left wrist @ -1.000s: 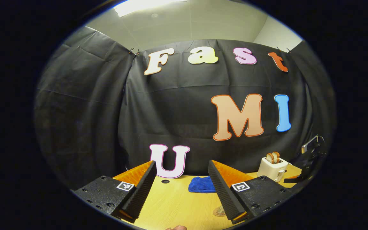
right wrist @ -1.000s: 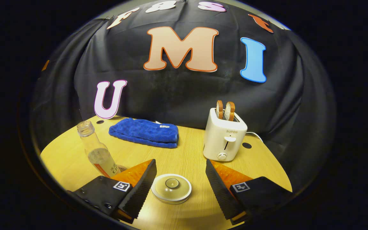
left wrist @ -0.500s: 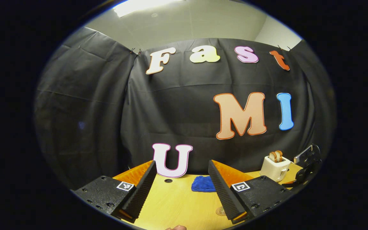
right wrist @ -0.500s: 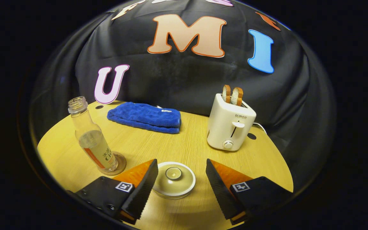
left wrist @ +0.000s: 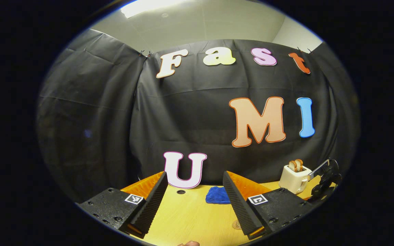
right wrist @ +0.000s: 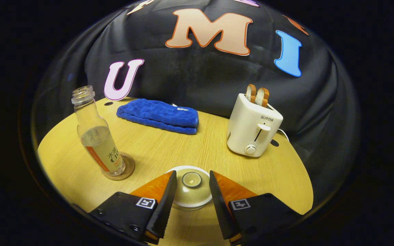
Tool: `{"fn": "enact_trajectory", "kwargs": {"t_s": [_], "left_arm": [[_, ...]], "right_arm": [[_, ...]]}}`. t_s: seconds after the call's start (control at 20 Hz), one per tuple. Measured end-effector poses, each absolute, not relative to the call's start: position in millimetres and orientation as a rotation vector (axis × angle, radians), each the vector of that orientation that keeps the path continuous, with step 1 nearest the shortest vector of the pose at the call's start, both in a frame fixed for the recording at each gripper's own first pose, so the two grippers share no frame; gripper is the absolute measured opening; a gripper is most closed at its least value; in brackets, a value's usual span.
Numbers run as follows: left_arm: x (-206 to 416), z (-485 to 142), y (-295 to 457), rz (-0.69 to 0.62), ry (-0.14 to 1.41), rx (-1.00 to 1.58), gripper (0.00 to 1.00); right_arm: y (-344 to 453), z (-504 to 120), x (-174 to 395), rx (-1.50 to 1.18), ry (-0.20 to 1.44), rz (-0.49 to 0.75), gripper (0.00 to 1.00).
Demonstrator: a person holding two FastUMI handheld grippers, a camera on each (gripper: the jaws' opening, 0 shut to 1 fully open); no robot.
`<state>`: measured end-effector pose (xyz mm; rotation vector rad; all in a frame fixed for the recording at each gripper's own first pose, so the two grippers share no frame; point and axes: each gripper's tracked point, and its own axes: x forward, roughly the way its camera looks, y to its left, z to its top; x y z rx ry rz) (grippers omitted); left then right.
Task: Open the teacup lid with one hand, grasp the water bottle and pour water into the teacup with the other hand; after pouring, place the water bottle on the coaster and then close the teacup lid.
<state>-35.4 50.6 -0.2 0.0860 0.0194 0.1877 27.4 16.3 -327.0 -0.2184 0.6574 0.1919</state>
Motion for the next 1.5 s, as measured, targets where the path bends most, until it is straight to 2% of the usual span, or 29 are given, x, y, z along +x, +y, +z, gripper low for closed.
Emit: {"fn": "enact_trajectory", "kwargs": {"t_s": [0.25, 0.35, 0.4, 0.45, 0.6, 1.05, 1.1, 1.25, 1.5], "left_arm": [[-31, -2, 49, 0.179, 0.021, 0.09, 0.95], [-32, -1, 48, 0.177, 0.021, 0.091, 0.95], [-31, -1, 48, 0.176, 0.021, 0.091, 0.95], [-30, -2, 46, 0.174, 0.02, 0.09, 0.94], [-29, -5, 45, 0.171, 0.026, 0.084, 0.95], [-26, -13, 38, 0.136, 0.042, 0.048, 0.95], [-26, -15, 36, 0.128, 0.043, 0.043, 0.92], [-21, -21, 30, 0.1, 0.044, 0.036, 0.95], [-12, -51, 5, -0.005, 0.059, 0.026, 0.95]], "right_arm": [[18, -325, 29, -0.255, 0.635, 0.189, 0.41], [21, -327, 27, -0.251, 0.642, 0.198, 0.36], [22, -328, 30, -0.248, 0.641, 0.201, 0.37], [22, -328, 27, -0.244, 0.645, 0.206, 0.31], [22, -328, 28, -0.245, 0.645, 0.213, 0.26], [31, -315, 26, -0.173, 0.657, 0.236, 0.27], [31, -313, 26, -0.175, 0.656, 0.235, 0.27], [31, -309, 24, -0.183, 0.66, 0.242, 0.28], [24, -295, 20, -0.109, 0.685, 0.219, 0.26]]}}
